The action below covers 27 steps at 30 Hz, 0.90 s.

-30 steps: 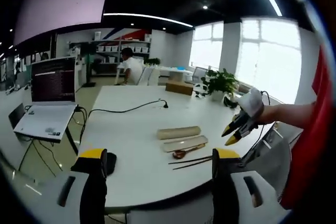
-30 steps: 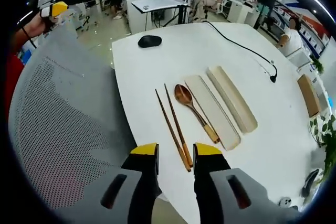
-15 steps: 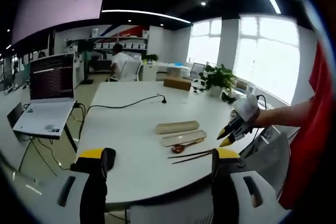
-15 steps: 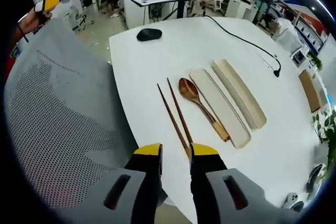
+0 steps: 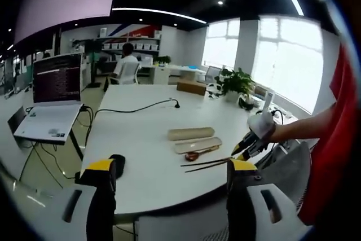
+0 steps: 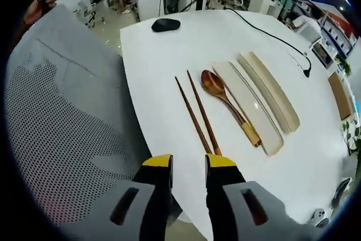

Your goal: Arrange the utensils inside the cutlery case until each visible utensil rests in its matching compartment.

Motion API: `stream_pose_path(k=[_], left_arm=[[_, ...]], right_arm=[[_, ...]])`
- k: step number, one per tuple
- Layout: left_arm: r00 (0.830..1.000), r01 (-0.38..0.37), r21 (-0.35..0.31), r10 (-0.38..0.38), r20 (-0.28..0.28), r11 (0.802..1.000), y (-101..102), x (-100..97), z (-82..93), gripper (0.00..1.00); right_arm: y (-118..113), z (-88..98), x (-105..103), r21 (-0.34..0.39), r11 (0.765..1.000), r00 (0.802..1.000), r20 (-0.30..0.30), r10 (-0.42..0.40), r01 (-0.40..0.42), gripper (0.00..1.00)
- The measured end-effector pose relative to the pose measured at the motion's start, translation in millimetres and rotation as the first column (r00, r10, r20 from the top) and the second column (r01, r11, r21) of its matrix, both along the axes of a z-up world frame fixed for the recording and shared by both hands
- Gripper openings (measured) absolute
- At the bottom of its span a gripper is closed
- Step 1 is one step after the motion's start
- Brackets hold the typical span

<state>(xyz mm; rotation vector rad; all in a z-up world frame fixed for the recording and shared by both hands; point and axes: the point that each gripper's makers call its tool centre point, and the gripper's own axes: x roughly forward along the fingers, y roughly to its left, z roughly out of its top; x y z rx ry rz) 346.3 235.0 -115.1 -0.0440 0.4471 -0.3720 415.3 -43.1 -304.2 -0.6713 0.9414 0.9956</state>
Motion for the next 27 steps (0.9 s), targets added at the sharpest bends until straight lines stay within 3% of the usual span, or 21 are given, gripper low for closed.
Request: stream_pose_path(k=[11, 15, 19, 22, 27], left_arm=[[1.000, 0.023, 0.008, -0.023, -0.006, 1.000, 2, 3.6, -0.7, 0.83], [1.000, 0.018, 0.002, -0.018, 0.000, 1.000, 3, 5.6, 2.0, 0.83], [1.000, 0.029, 0.008, -0.029, -0.005, 1.000, 0, 4.4, 1.9, 0.84], [0.999, 0.040, 0.022, -0.040, -0.003, 0.999, -2, 2.2, 3.1, 0.84], [0.999, 0.037, 0.023, -0.037, -0.005, 0.999, 0, -0.6, 2.6, 0.84]], right_arm=[[0, -8.1, -2, -0.029, 0.999, 0.999, -0.034, 0.025, -0.026, 0.19], [-7, -7.6, 4, -0.017, 1.000, 0.999, -0.043, -0.003, 0.002, 0.19], [-7, -6.5, 6, -0.037, 0.998, 0.999, -0.009, 0.053, -0.054, 0.19], [1, -6.1, 8, 0.003, 0.998, 0.998, 0.006, 0.069, -0.069, 0.17], [3, -9.9, 9, -0.015, 0.994, 0.994, -0.013, 0.106, -0.106, 0.15]])
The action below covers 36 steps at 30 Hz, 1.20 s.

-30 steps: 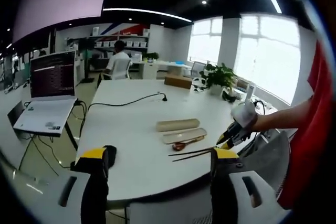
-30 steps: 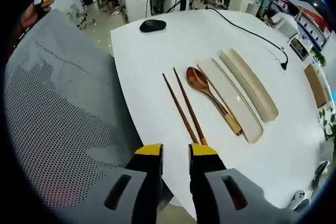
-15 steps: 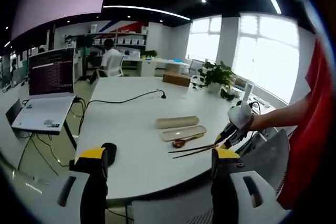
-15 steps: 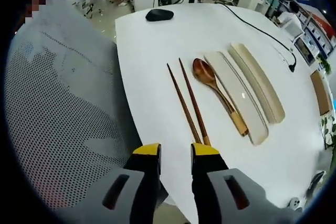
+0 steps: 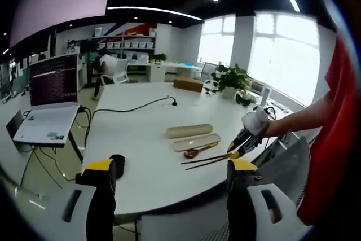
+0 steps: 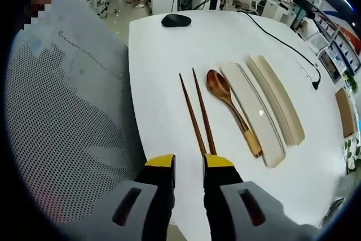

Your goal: Arrange the utensils inside the cutlery case until each visible utensil rests in its matching compartment.

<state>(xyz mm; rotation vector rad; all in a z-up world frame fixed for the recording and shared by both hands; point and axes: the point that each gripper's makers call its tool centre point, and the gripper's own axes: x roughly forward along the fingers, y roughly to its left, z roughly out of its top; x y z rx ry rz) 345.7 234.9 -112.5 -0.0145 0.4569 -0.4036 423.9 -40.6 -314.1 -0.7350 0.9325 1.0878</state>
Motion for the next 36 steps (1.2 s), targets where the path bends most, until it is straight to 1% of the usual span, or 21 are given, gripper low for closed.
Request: stream_pose_path(k=[4, 8, 13, 15, 18, 21, 28, 36], left_arm=[[1.000, -0.003, 0.009, 0.003, 0.000, 1.000, 3, -0.7, -0.1, 0.83], [1.000, -0.015, -0.001, 0.015, 0.004, 1.000, 5, -0.7, 1.3, 0.83], [1.000, -0.018, -0.003, 0.018, 0.004, 1.000, 4, -3.0, 0.1, 0.83], [1.000, -0.021, -0.005, 0.021, 0.003, 1.000, 4, -3.8, -0.8, 0.83], [1.000, -0.026, -0.009, 0.026, 0.004, 1.000, 4, -4.7, -1.8, 0.83], [0.999, -0.036, -0.015, 0.036, 0.006, 0.999, 4, -5.1, -2.2, 0.83], [0.999, -0.047, -0.020, 0.047, 0.002, 0.999, 5, -7.8, -6.1, 0.83], [0.997, -0.071, -0.029, 0.071, -0.003, 0.997, 10, -8.9, -8.5, 0.83]], right_arm=[[1, 0.0, 5, -0.007, 1.000, 1.000, 0.010, 0.011, -0.011, 0.14], [2, -2.1, 10, -0.018, 1.000, 1.000, 0.005, 0.012, -0.011, 0.12], [2, -5.6, 15, -0.050, 0.998, 0.999, 0.005, 0.040, -0.040, 0.11], [-1, -9.2, 17, -0.082, 0.995, 0.999, -0.002, 0.054, -0.054, 0.11], [-1, -13.5, 19, -0.094, 0.993, 0.998, -0.009, 0.068, -0.068, 0.11], [-3, -18.8, 23, -0.109, 0.992, 0.998, -0.025, 0.059, -0.062, 0.10], [-1, -23.6, 24, -0.118, 0.992, 0.997, -0.056, 0.043, -0.050, 0.08], [4, -30.2, 21, -0.136, 0.987, 0.995, -0.069, 0.073, -0.082, 0.08]])
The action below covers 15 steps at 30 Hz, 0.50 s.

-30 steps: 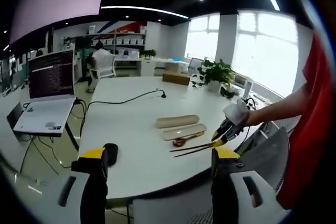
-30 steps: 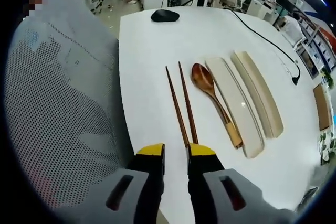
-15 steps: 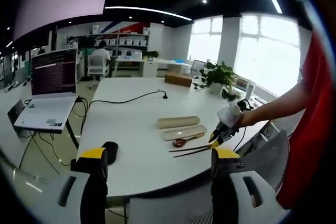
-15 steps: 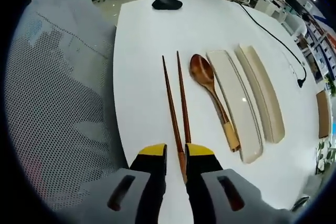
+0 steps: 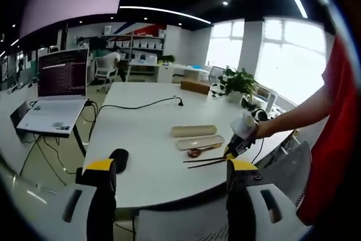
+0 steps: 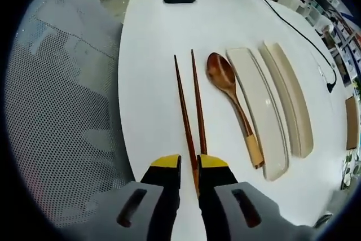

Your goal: Arrange the utensils inside the cutlery case until each visible utensil rests in its matching compartment.

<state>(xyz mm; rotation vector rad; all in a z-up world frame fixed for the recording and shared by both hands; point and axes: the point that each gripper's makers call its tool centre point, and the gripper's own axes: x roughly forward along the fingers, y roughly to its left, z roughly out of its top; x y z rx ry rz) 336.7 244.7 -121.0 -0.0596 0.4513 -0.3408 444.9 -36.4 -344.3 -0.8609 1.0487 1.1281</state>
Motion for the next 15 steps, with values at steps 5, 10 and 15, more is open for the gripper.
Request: stream_pose_path(k=[5, 10, 15], left_arm=[[1.000, -0.001, 0.001, 0.001, 0.002, 1.000, 0.9, 0.9, 0.8, 0.83], [1.000, -0.003, -0.001, 0.003, 0.001, 1.000, 1.7, 1.5, -0.5, 0.83], [1.000, -0.004, -0.004, 0.004, -0.004, 1.000, 1.1, 1.3, -2.0, 0.83]], right_arm=[[1.4, -2.5, 0.0, -0.006, 1.000, 1.000, -0.003, 0.005, -0.005, 0.08], [2.2, -6.2, 0.1, -0.011, 1.000, 1.000, -0.008, 0.007, -0.007, 0.07], [3.3, -8.0, 0.8, -0.020, 1.000, 1.000, -0.010, 0.013, -0.014, 0.07]])
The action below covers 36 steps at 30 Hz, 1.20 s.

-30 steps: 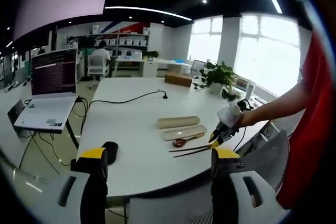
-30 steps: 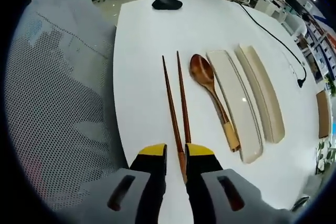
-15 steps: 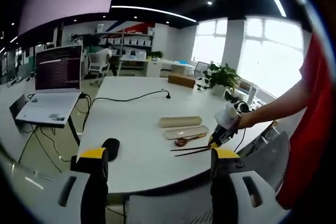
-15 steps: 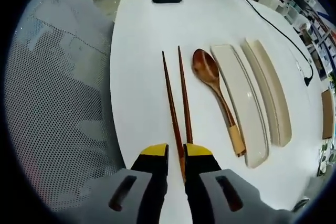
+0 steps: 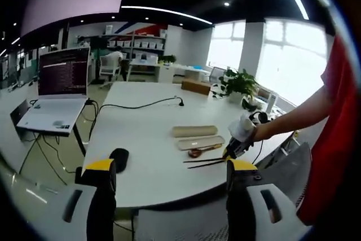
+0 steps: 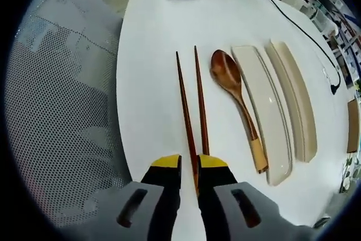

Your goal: Arrange the utensils inside the cutlery case until each visible utensil rests in its matching compartment.

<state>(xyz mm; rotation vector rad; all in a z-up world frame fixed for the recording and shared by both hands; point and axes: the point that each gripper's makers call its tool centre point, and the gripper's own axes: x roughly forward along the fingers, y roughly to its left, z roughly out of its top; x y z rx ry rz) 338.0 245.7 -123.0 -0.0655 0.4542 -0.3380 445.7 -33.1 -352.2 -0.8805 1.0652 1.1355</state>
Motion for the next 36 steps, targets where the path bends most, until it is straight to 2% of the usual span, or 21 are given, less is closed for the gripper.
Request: stream_pose_path(k=[8, 11, 14, 18, 23, 25, 26, 30, 31, 36], left_arm=[[1.000, -0.001, 0.003, 0.001, 0.000, 1.000, 0, 0.3, -0.5, 0.83], [1.000, -0.006, 0.002, 0.006, 0.000, 1.000, 1, 0.1, -0.8, 0.82], [1.000, -0.008, 0.000, 0.008, -0.004, 1.000, 1, -0.3, -2.3, 0.82], [1.000, -0.001, 0.004, 0.001, -0.004, 1.000, -2, -0.4, -2.7, 0.82], [1.000, 0.002, 0.002, -0.002, -0.009, 1.000, -4, 0.7, -5.3, 0.82], [1.000, 0.004, 0.002, -0.004, -0.011, 1.000, -5, 1.7, -6.2, 0.82], [1.000, 0.007, 0.001, -0.006, -0.010, 1.000, -6, 2.0, -6.1, 0.82], [1.000, 0.024, 0.001, -0.024, -0.010, 1.000, -10, 3.4, -5.9, 0.82], [1.000, 0.028, 0.001, -0.028, -0.010, 1.000, -11, 3.9, -5.7, 0.82], [0.999, 0.045, 0.004, -0.045, -0.010, 0.999, -14, 5.8, -3.9, 0.82]], right_arm=[[-1, -6.3, 0, -0.024, 1.000, 1.000, -0.003, 0.018, -0.018, 0.07], [-1, -7.5, 1, -0.020, 1.000, 1.000, -0.012, 0.002, -0.002, 0.06], [-4, -10.7, 1, -0.052, 0.999, 1.000, -0.009, 0.003, -0.004, 0.01], [-4, -13.0, 3, -0.069, 0.997, 0.999, -0.024, -0.025, 0.023, 0.01], [-3, -13.0, 2, -0.125, 0.992, 0.999, -0.033, 0.003, -0.007, 0.01], [-4, -13.8, 2, -0.165, 0.986, 0.999, -0.034, 0.003, -0.009, 0.02], [-4, -14.6, 3, -0.192, 0.981, 0.999, -0.044, 0.031, -0.039, 0.02], [-7, -16.7, 5, -0.240, 0.971, 0.999, -0.052, -0.016, 0.003, 0.02], [-6, -17.6, 6, -0.236, 0.971, 0.998, -0.050, 0.023, -0.034, 0.02], [-7, -19.1, 6, -0.270, 0.963, 0.998, -0.054, 0.009, -0.023, 0.00]])
